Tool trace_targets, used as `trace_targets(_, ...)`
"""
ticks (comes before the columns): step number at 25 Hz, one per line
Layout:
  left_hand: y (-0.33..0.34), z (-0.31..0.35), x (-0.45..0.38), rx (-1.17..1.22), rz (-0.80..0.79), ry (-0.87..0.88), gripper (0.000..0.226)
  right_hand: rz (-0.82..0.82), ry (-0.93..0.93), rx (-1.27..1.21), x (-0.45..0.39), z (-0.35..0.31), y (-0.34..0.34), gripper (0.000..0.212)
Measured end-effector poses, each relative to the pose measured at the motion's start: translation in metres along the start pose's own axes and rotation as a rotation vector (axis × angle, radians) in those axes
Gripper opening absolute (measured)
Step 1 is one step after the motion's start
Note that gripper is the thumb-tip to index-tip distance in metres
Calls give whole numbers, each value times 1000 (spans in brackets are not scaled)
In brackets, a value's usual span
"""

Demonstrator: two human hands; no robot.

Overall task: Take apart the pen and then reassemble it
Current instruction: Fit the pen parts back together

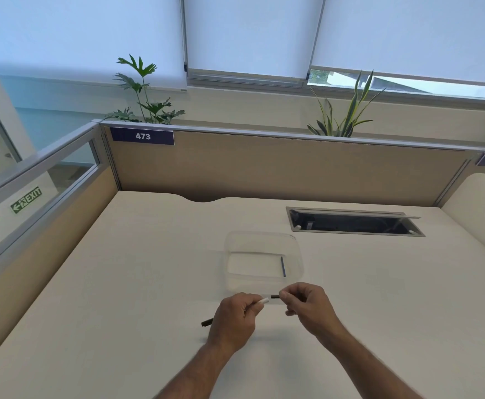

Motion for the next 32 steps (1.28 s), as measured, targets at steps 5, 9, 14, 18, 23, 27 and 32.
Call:
trace_targets(5, 1, 1, 1, -40, 0, 12, 14, -37, -28, 44, 0, -5, 4, 13)
trace_targets(9, 1, 2, 1, -41, 8, 21, 14, -39, -47, 75, 0, -8, 4, 12)
trace_targets(14, 3, 0, 2, -52, -8, 21, 12, -69, -64, 104, 1, -10, 6, 11)
trace_targets(18, 4, 0, 3, -69, -8, 27, 11, -88, -71, 124, 1, -10, 8, 9)
trace_targets(23, 6, 0, 4, -82, -16, 43, 15, -115, -89, 161, 0, -8, 12, 8)
trace_targets(27, 9, 6, 5, -82, -16, 78, 18, -152, -111, 182, 0, -6, 20, 6)
trace_targets(32, 13, 6, 7, -111, -58, 94, 17, -174, -88, 221, 1, 2, 26, 19)
Point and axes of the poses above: each hand's wrist, its own x-axis away from the middle knuckle, its own y-axis out of the palm, z = x × y, the point moved 10 cm from there along -x, towards the middle knuckle, and after that the axes turned 8 degrees about -y, right-handed, at the moved point
